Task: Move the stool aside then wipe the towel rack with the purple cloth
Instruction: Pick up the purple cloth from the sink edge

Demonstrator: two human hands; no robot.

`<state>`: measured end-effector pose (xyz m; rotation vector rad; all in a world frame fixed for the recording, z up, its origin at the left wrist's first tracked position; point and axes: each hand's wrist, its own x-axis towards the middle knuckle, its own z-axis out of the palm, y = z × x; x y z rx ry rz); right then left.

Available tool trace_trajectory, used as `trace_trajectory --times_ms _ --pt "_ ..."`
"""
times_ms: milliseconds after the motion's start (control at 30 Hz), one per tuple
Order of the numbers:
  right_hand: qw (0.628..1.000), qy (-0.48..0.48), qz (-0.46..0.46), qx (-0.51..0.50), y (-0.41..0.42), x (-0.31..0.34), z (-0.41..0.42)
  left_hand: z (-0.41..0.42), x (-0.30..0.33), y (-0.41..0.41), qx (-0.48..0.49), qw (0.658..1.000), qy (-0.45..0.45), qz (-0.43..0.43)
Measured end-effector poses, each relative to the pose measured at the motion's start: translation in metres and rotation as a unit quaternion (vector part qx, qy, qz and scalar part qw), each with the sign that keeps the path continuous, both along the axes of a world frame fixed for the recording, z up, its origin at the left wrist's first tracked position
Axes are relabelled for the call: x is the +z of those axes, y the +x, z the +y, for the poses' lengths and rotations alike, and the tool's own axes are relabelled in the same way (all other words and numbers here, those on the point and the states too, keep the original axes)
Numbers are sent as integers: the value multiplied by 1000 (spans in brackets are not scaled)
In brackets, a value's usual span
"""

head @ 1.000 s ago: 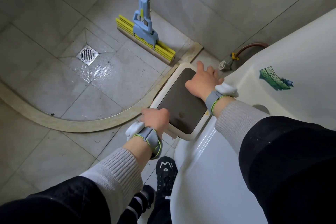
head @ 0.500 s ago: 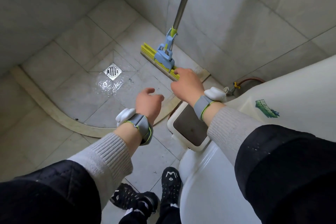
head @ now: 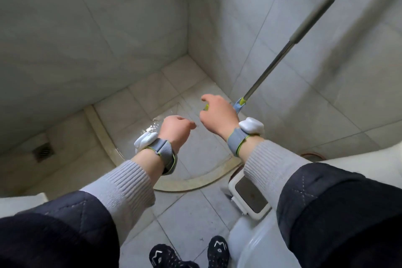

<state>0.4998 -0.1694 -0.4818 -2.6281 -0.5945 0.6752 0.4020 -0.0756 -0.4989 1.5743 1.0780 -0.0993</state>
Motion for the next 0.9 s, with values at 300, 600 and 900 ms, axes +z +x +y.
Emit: trace_trajectory --times_ms 300,600,900 --pt "996 25 -44 71 -47 109 102 102 111 -50 25 998 46 -39" --pt "984 34 -64 162 -97 167 182 178 173 -114 15 991 127 -33" --pt "958 48 -71 275 -143 205 277 251 213 -180 69 983 167 14"
